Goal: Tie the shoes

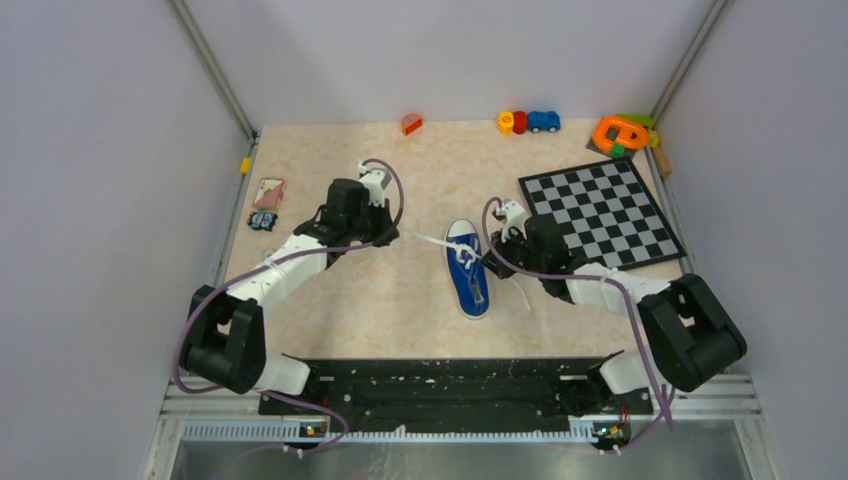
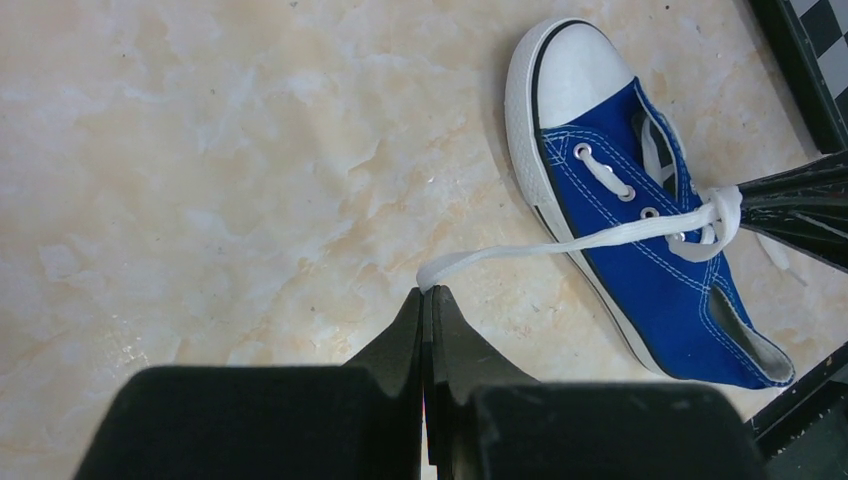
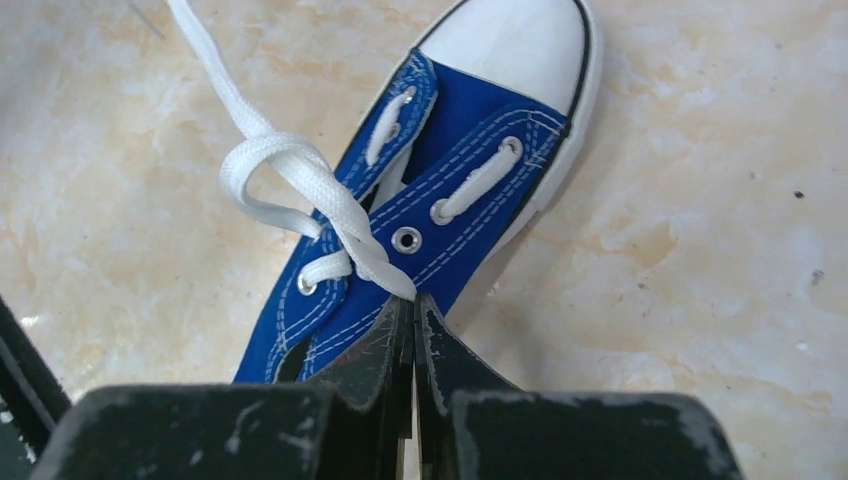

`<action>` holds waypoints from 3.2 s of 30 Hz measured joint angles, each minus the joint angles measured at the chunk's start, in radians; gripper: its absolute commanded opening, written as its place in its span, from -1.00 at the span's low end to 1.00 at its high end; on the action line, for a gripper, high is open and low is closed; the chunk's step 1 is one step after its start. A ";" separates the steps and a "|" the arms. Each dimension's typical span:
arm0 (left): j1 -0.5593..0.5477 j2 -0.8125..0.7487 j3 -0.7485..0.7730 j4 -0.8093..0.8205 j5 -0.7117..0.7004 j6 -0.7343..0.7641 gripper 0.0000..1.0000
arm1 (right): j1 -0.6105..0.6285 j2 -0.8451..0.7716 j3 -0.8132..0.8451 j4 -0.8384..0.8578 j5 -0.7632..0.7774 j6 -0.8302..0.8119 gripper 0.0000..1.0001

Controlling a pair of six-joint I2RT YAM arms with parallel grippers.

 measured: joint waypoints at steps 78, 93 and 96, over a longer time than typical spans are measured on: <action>-0.283 0.389 0.290 -0.322 0.019 0.531 0.00 | -0.102 -0.449 -0.040 -0.336 0.214 0.159 -0.13; -0.328 0.432 0.323 -0.420 -0.019 0.554 -0.11 | -0.102 -0.463 -0.048 -0.306 0.203 0.166 -0.13; -0.336 0.452 0.323 -0.422 -0.040 0.553 -0.18 | -0.102 -0.481 -0.056 -0.298 0.200 0.170 -0.13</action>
